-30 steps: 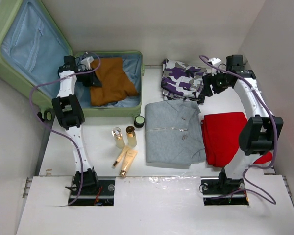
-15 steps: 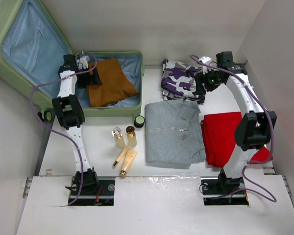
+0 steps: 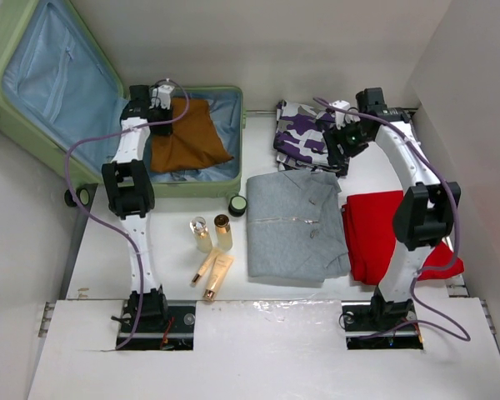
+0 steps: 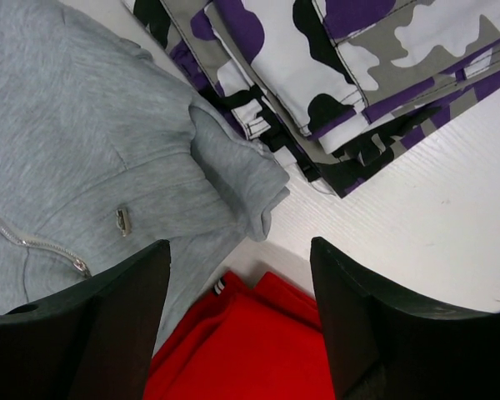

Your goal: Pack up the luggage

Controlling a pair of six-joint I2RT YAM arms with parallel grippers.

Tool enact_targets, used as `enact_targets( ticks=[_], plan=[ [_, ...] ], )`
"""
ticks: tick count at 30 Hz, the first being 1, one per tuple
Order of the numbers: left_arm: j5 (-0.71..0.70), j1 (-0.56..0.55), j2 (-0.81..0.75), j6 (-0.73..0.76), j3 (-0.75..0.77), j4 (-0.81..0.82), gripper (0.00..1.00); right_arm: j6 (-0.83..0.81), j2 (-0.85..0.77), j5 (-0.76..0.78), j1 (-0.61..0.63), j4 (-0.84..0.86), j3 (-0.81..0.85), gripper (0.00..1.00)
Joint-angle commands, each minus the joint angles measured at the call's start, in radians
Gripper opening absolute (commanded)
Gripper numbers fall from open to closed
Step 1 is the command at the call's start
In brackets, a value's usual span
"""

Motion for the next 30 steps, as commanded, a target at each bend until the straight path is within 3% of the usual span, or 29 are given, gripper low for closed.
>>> enact_targets(
  ticks=[1, 9, 10, 12, 14, 17, 18, 24, 30],
  plan=[
    [-0.145, -0.072, -0.086, 0.227, -0.021, 0.263, 0.00, -0.005, 0.014, 0.022, 0.016, -0.026, 0.072, 0.73],
    [-0.172, -0.072, -0.065, 0.228, 0.042, 0.324, 0.03, -0.005, 0.082, 0.022, 0.056, -0.045, 0.137, 0.73],
    [-0.181, -0.072, -0.065, 0.214, 0.033, 0.324, 0.33, -0.014, 0.082, 0.022, 0.056, -0.045, 0.137, 0.73],
    [-0.221, -0.072, -0.054, 0.203, 0.033, 0.310, 0.58, -0.014, 0.091, 0.022, 0.056, -0.054, 0.137, 0.73],
    [-0.281, -0.072, -0.072, 0.162, -0.002, 0.321, 0.73, -0.024, 0.091, 0.022, 0.067, -0.054, 0.137, 0.73],
    [-0.382, -0.072, -0.152, 0.105, -0.034, 0.345, 0.80, -0.033, 0.082, 0.022, 0.085, -0.045, 0.137, 0.74],
    [-0.404, -0.072, -0.175, 0.079, -0.034, 0.345, 0.88, -0.033, 0.082, 0.022, 0.085, -0.033, 0.137, 0.74],
    [-0.501, -0.072, -0.333, 0.045, -0.002, 0.341, 1.00, -0.011, 0.072, -0.021, 0.085, 0.024, 0.128, 0.75],
    [-0.340, -0.072, -0.387, 0.015, -0.004, 0.258, 1.00, -0.011, 0.072, -0.054, 0.085, 0.059, 0.097, 0.76]
  ],
)
